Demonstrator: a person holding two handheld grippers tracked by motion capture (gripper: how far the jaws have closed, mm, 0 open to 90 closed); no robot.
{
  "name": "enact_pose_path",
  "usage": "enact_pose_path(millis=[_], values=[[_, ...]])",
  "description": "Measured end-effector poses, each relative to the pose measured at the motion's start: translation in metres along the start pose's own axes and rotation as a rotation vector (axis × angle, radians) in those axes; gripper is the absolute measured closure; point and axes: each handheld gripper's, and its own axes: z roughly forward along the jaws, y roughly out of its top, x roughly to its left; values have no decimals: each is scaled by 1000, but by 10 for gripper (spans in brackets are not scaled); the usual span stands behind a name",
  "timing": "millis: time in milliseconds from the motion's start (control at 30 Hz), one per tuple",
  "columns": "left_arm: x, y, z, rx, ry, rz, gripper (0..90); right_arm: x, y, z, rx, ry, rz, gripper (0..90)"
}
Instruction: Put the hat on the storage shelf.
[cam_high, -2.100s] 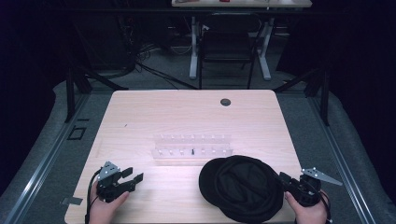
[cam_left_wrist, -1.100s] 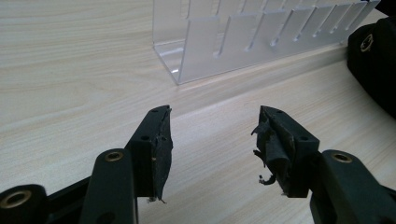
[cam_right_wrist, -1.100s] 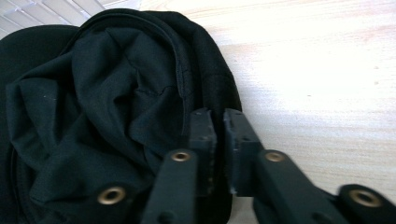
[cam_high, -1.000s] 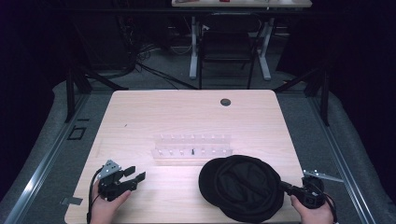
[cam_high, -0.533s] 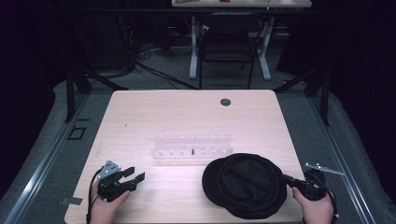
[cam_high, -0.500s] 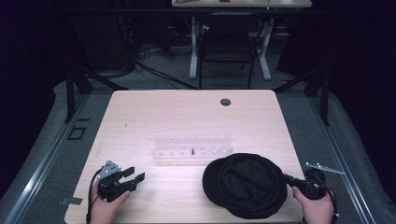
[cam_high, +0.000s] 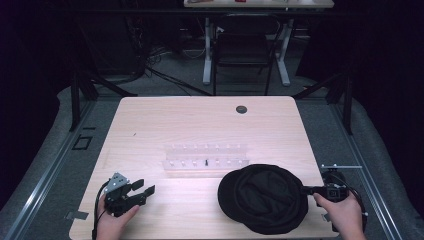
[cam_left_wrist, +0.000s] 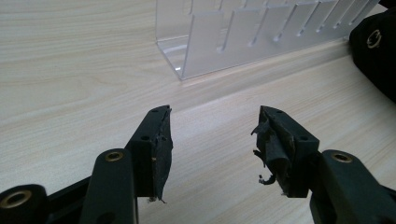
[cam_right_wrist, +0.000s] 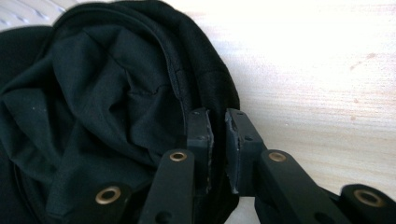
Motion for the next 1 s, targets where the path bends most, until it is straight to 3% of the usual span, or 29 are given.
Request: enact_pose_path(millis=[33,100,133,167,333,367,567,700,767,800,833,900,933,1000], values=[[0,0,0,0,-1,0,455,1,3,-2,36,-22,-10,795],[0,0,0,1,-2,1,455,3,8,-1,64,-13,-2,795],[0,0,0,2,-2,0,455,3,11,-3,99,-40,-19,795],[0,0,0,3,-2,-1,455,3,12,-1,96,-7,3,795],[0,-1,0,-2,-1,-2,455,4,19,1,158,-38,3,798],[0,-1,0,-4,-1,-2,455,3,20,2,163,-13,10,797],[0,-1,1,1,2,-1,455,1,23,5,204,-5,16,795],[0,-1,1,4,2,-2,455,-2,24,4,263,2,0,796],[0,-1,1,5,3,-1,455,-2,23,6,252,3,31,796],[0,-1,1,9,2,0,455,-5,25,5,296,17,3,795],[0,-1,1,8,2,0,455,-4,22,8,252,30,45,795],[-1,-1,2,3,3,-3,455,-5,22,10,260,37,51,795],[-1,-1,2,5,3,-2,455,-8,24,9,297,32,26,795],[0,-1,2,10,7,-1,455,-8,24,12,272,45,55,793]])
